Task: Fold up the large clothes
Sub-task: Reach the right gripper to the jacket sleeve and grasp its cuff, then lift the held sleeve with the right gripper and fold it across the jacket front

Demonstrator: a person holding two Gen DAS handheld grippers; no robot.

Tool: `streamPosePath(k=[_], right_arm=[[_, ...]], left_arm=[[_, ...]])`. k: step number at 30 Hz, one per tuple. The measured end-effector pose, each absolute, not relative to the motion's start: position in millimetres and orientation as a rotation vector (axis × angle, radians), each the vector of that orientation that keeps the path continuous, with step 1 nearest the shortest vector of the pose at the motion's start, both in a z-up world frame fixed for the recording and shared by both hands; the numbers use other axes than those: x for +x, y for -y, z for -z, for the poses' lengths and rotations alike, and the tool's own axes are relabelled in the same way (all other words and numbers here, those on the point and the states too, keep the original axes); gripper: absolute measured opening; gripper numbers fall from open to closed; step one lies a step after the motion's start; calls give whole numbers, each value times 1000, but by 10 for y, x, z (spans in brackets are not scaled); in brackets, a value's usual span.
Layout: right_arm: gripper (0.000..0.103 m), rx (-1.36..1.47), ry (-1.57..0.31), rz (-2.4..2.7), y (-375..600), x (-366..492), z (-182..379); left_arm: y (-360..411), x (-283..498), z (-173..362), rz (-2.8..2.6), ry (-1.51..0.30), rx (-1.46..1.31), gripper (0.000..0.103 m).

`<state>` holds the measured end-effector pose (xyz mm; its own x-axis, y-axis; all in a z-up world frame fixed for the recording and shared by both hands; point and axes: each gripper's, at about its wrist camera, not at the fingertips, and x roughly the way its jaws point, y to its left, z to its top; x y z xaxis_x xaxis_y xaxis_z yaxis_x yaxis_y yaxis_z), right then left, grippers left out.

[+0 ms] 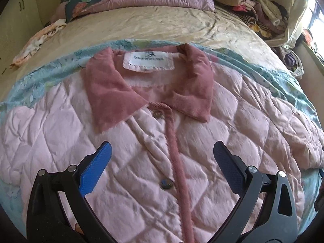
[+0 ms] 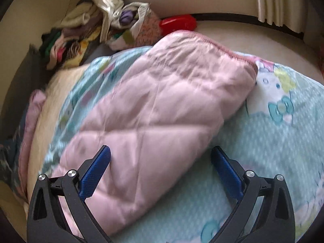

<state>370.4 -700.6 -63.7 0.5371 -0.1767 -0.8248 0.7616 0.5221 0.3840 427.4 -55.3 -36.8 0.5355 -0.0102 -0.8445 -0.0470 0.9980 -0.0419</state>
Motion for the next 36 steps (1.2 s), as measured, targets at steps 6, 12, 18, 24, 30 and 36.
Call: streamPosePath(k=[6,12,18,24,30,36], right_arm=[[59,915,-712,669,7202,3651,650],[23,808,-643,548,7025,3672,373],[18,654,-593,393,6495,3839,-254],[17,497,-535,260,5865,3977,-908],[16,410,-511,138,5225,4016,-1386],[16,323,-523,53,4643,4092,-1695]], left_arm=[[362,4301,239,-60,-960,-49,94],[242,4209,55,-87,-921,25,94],[118,4076,-196,-74,-867,16,94],[-70,3896,-478,-67,-820,5,94],[-271,3743,-733,-48,-781,-28,94],[-486,3515,-998,42,-710,-88,94]])
